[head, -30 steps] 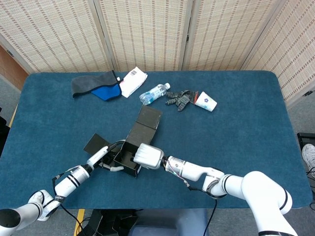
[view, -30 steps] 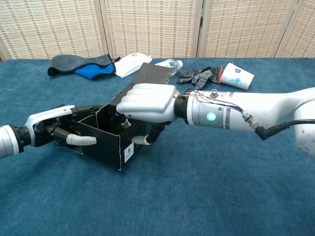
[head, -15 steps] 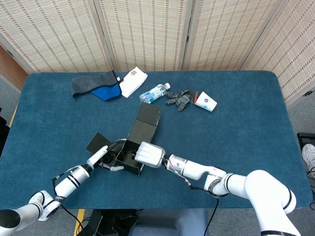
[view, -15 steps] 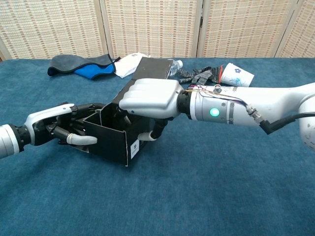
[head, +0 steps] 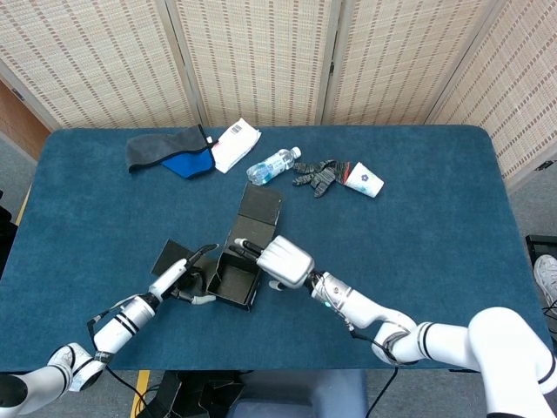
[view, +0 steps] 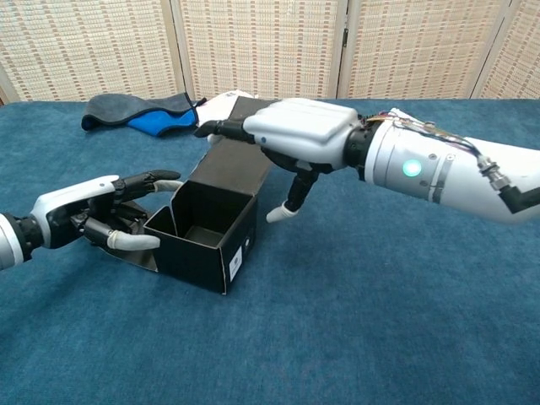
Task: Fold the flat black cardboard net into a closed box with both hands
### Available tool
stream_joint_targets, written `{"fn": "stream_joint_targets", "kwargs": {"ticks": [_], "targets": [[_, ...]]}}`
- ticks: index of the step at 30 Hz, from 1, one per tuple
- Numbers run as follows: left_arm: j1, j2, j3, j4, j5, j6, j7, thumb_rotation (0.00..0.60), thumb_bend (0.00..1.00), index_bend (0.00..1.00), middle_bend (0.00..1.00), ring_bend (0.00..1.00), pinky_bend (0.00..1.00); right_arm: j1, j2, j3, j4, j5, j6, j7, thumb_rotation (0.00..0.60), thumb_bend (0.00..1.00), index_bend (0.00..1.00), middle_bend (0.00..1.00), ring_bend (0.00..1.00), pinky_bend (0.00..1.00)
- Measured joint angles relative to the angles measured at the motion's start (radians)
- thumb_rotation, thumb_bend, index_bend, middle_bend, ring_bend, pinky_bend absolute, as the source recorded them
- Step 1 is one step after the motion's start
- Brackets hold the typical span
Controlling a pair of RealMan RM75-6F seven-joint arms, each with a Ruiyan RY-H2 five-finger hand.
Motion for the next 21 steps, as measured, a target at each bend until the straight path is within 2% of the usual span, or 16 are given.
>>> {"fn": "stream_joint_targets", "kwargs": {"ticks": [10,14,21], "targets": [[0.005,0.083,-0.019,-0.129,-0.032,-0.024,0.095,0.600,0.17,0.00,0.00,0.56,0.92,-0.161,0.081,0.031,-0.286,0.282,0.021,0.015,0.600,0.04,0.00,0.12,0.77,0.89],[0.020,0.110,-0.028,-0.168,-0.047,-0.019,0.121,0.600,0.17,0.00,0.00,0.56,0.92,-0.202,0.091,0.033,-0.367,0.395,0.007,0.031,0.600,0.00,0.00,0.12,0.77,0.89],[0.046,0.138,-0.038,-0.207,-0.056,0.002,0.144,0.600,0.17,0.00,0.00,0.56,0.91,-0.239,0.079,0.041,-0.467,0.570,-0.024,0.040,0.600,0.00,0.00,0.10,0.77,0.89]]}}
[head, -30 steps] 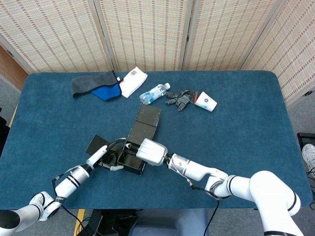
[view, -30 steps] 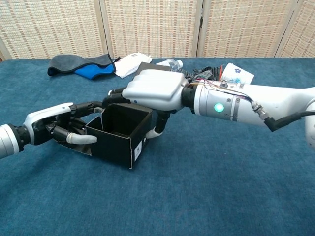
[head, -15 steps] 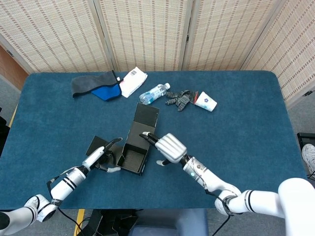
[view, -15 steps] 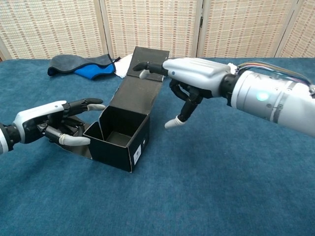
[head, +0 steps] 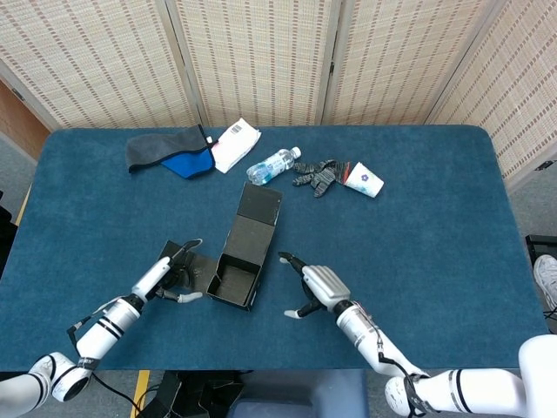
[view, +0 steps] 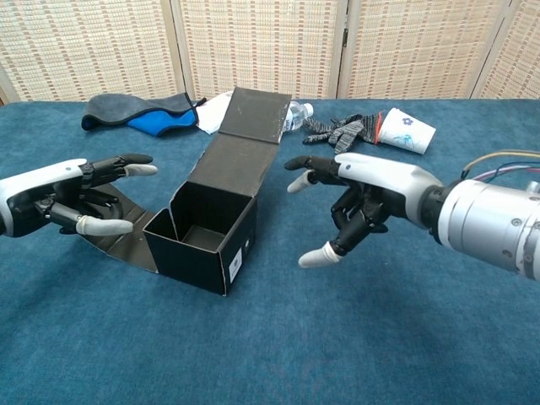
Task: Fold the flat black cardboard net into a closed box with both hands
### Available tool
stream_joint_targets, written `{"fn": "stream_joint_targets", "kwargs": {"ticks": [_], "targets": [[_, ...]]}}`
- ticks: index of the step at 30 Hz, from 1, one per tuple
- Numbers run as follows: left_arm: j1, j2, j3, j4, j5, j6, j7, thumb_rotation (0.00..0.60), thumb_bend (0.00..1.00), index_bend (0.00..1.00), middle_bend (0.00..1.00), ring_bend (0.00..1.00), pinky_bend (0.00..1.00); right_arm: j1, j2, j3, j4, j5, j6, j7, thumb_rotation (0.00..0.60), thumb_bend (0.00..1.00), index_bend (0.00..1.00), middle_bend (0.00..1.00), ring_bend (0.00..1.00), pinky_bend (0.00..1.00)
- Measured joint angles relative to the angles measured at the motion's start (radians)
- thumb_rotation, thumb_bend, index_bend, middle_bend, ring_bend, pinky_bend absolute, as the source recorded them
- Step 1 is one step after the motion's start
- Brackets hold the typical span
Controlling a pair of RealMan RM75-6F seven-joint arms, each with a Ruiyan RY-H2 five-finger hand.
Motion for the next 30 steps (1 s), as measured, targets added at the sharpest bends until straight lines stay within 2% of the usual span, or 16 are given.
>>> {"fn": "stream_joint_targets", "kwargs": {"ticks": [6,12,22,30], "targets": [[0.012,0.007,-0.012,-0.008,-0.003,0.014,0.004,0.600,0.16,0.00,0.00,0.56,0.91,-0.008,-0.050,0.017,-0.027,0.121,0.009,-0.025,0.600,0.00,0.00,0.03,0.75,0.89],[0.016,0.013,-0.030,-0.022,-0.012,0.019,0.005,0.600,0.16,0.00,0.00,0.56,0.92,-0.007,-0.156,0.060,0.008,0.188,0.049,-0.041,0.600,0.00,0.00,0.05,0.75,0.89],[0.008,0.031,-0.054,-0.051,-0.023,-0.001,0.014,0.600,0.17,0.00,0.00,0.56,0.91,0.033,-0.370,0.127,0.184,0.222,0.105,-0.113,0.600,0.00,0.00,0.03,0.75,0.89],[0.005,0.047,-0.071,-0.076,-0.037,-0.018,0.021,0.600,0.17,0.00,0.00,0.56,0.91,0.080,-0.456,0.183,0.309,0.230,0.074,-0.154,0.600,0.00,0.00,0.03,0.75,0.89]]}}
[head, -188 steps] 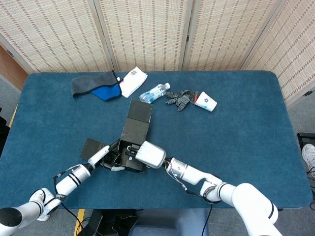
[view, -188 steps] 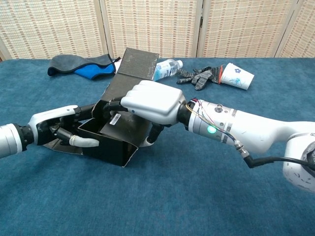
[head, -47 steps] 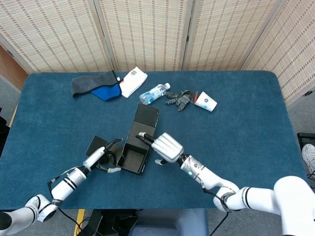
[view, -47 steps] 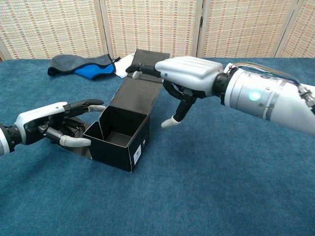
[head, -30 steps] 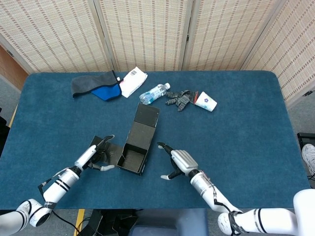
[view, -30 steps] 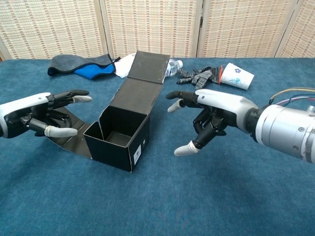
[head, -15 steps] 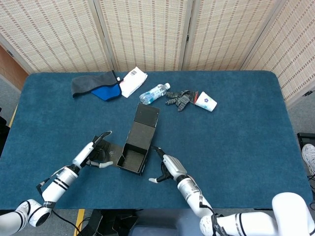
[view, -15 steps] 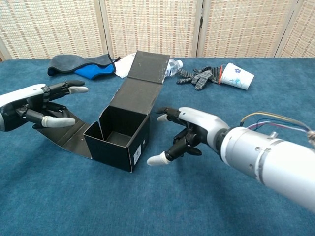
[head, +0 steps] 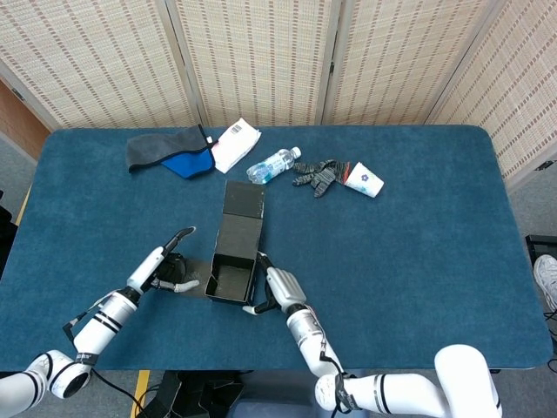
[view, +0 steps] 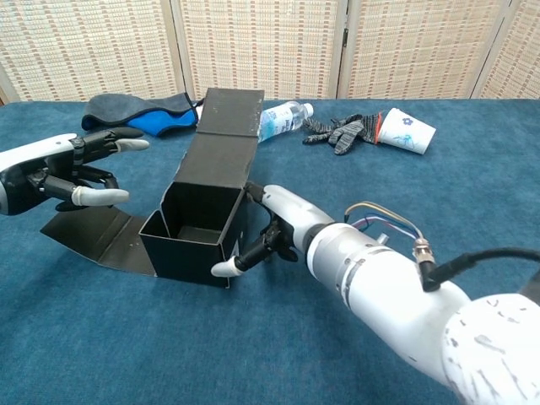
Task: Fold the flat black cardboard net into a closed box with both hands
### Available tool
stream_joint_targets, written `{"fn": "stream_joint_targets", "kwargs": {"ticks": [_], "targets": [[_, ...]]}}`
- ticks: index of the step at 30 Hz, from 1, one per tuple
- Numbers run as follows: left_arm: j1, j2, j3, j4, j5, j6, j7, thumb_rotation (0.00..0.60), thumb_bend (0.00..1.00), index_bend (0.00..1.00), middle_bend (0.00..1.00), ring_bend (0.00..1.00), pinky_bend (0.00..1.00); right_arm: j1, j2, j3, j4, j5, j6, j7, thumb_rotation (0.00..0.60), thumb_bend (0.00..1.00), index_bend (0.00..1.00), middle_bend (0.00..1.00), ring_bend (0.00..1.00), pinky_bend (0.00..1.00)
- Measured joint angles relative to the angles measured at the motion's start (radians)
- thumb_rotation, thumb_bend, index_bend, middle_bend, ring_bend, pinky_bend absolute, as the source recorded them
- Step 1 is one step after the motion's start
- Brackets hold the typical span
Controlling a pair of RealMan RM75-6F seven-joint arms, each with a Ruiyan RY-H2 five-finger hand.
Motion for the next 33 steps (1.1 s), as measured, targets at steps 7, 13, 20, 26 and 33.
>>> {"fn": "stream_joint_targets", "kwargs": {"ticks": [7,13,20,26,33], "targets": [[0.003,0.009,-0.009,-0.006,-0.006,-0.007,0.003,0.600,0.17,0.00,0.00,0.56,0.92,0.030,0.005,0.038,0.062,-0.007,-0.060,-0.029,0.600,0.00,0.00,0.03,0.75,0.88],[0.007,0.011,-0.012,-0.010,-0.005,-0.004,0.004,0.600,0.17,0.00,0.00,0.56,0.92,0.021,0.044,0.048,0.057,-0.024,-0.088,-0.009,0.600,0.00,0.00,0.05,0.75,0.89],[0.012,0.014,-0.010,-0.016,-0.003,-0.008,0.008,0.600,0.17,0.00,0.00,0.56,0.91,-0.015,0.043,0.018,0.061,-0.062,-0.103,0.050,0.600,0.00,0.00,0.07,0.75,0.89],[0.041,0.017,0.016,0.010,0.024,0.031,-0.020,0.600,0.17,0.00,0.00,0.56,0.91,-0.030,0.020,0.006,0.101,-0.134,-0.090,0.089,0.600,0.00,0.00,0.12,0.75,0.88],[0.043,0.021,0.014,0.017,0.024,0.030,-0.030,0.600,0.17,0.00,0.00,0.56,0.92,-0.037,-0.003,-0.004,0.164,-0.202,-0.093,0.125,0.600,0.01,0.03,0.16,0.75,0.89]]}}
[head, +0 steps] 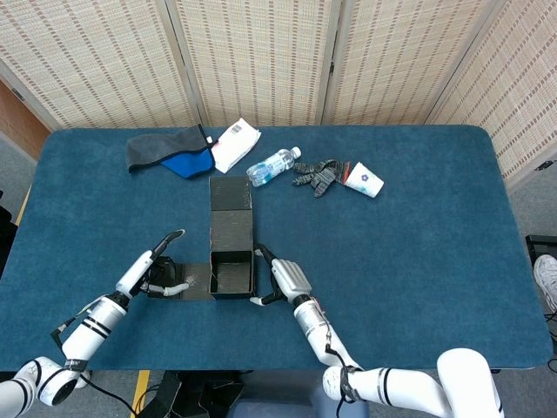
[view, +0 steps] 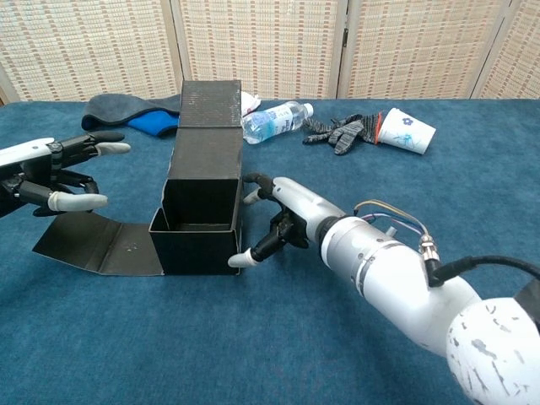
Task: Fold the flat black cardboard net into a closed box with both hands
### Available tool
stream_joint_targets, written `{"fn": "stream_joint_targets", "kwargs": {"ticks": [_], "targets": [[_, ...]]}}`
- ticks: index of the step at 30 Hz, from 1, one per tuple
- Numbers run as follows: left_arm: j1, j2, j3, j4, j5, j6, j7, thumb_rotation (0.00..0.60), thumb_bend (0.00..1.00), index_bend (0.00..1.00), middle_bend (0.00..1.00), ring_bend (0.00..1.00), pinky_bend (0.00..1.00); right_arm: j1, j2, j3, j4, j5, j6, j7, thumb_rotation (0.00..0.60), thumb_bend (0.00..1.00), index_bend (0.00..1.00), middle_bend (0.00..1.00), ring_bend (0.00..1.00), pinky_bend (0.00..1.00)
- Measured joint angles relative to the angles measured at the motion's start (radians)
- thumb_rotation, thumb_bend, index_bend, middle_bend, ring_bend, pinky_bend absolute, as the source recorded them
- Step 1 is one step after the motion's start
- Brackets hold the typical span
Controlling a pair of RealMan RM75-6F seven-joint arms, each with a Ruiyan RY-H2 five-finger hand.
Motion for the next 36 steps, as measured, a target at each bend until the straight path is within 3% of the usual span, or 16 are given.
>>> {"fn": "stream_joint_targets", "kwargs": {"ticks": [11,23,36], "targets": [[-0.002,0.004,-0.005,0.012,0.001,-0.002,0.002,0.600,0.17,0.00,0.00,0.56,0.92,0.000,-0.026,0.005,0.066,-0.049,-0.023,0.031,0.600,0.05,0.11,0.21,0.75,0.89],[0.010,0.014,-0.017,0.019,-0.012,0.008,0.019,0.600,0.17,0.00,0.00,0.56,0.91,-0.004,-0.069,0.033,0.133,-0.102,-0.005,0.092,0.600,0.17,0.33,0.35,0.81,0.90],[0.035,0.024,-0.070,0.032,-0.065,0.048,0.056,0.600,0.17,0.00,0.00,0.56,0.92,-0.028,-0.047,0.111,0.114,-0.112,0.003,0.215,0.600,0.27,0.41,0.42,0.83,0.91]]}}
